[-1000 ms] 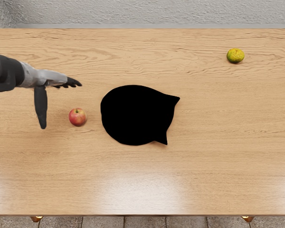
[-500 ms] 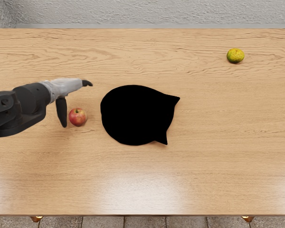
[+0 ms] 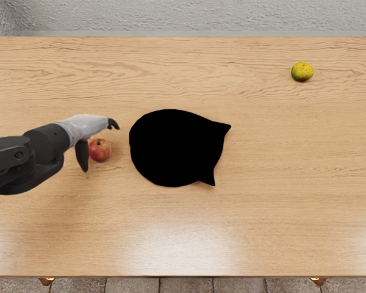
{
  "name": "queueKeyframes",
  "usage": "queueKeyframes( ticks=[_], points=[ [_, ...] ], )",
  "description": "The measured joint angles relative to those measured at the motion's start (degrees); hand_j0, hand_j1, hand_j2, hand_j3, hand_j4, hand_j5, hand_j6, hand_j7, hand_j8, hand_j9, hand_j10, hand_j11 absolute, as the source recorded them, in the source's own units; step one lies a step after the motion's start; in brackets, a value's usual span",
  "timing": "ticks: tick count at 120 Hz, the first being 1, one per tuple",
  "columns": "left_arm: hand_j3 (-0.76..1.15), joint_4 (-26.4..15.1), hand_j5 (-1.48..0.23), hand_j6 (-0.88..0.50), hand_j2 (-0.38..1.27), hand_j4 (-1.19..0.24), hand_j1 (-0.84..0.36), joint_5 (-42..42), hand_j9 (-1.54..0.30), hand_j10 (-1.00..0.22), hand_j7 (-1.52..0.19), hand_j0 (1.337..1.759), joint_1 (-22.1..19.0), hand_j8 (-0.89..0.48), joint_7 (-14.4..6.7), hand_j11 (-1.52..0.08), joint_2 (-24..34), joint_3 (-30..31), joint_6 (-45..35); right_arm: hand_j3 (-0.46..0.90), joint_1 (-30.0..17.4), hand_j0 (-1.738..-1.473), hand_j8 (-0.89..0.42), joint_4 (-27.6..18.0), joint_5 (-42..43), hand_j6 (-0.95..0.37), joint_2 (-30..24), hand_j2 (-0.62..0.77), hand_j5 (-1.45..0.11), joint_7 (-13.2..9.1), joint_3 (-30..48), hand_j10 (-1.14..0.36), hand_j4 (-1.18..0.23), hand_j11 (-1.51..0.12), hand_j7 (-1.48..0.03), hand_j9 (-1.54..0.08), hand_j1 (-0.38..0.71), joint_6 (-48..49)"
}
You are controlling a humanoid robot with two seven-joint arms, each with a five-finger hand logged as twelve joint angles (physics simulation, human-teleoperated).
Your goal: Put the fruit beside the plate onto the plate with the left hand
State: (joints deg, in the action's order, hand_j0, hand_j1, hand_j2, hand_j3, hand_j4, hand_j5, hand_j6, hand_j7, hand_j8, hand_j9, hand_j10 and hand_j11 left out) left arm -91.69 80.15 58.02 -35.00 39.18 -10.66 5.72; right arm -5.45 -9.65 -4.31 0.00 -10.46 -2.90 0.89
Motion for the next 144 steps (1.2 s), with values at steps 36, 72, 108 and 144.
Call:
queueKeyframes(
  ticks=[36, 72, 108, 144],
  points=[
    [0.0, 1.6, -0.36, -0.28, 0.06, -0.28, 0.02, 1.3, -0.36, -0.28, -0.36, 1.658, -0.6, -0.28, 0.0, -0.36, -1.4, 0.2, -1.0, 0.0, 0.0, -1.658, 0.0, 0.0, 0.0, 0.0, 0.0, 0.0, 0.0, 0.0, 0.0, 0.0, 0.0, 0.0, 0.0, 0.0, -0.35, 0.0],
    [0.0, 2.9, -0.42, -0.33, 0.07, -0.33, -0.04, 2.0, -0.42, -0.33, -0.42, 1.658, -0.5, -0.33, 0.0, -0.42, -2.0, 2.3, -1.4, 0.0, 0.0, -1.658, 0.0, 0.0, 0.0, 0.0, 0.0, 0.0, 0.0, 0.0, 0.0, 0.0, 0.0, 0.0, 0.0, 0.0, -0.35, 0.0],
    [0.0, 3.0, -0.49, -0.38, 0.08, -0.38, -0.1, 2.8, -0.49, -0.38, -0.49, 1.658, -0.7, -0.38, 0.0, -0.49, -2.2, 3.7, -5.0, 0.0, 0.0, -1.658, 0.0, 0.0, 0.0, 0.0, 0.0, 0.0, 0.0, 0.0, 0.0, 0.0, 0.0, 0.0, 0.0, 0.0, -0.35, 0.0],
    [0.0, 3.5, -0.53, -0.41, 0.09, -0.41, -0.14, 3.1, -0.53, -0.41, -0.53, 1.658, -1.6, -0.41, 0.0, -0.53, -2.7, 4.0, -6.1, 0.0, 0.0, -1.658, 0.0, 0.0, 0.0, 0.0, 0.0, 0.0, 0.0, 0.0, 0.0, 0.0, 0.0, 0.0, 0.0, 0.0, -0.35, 0.0]
  ],
)
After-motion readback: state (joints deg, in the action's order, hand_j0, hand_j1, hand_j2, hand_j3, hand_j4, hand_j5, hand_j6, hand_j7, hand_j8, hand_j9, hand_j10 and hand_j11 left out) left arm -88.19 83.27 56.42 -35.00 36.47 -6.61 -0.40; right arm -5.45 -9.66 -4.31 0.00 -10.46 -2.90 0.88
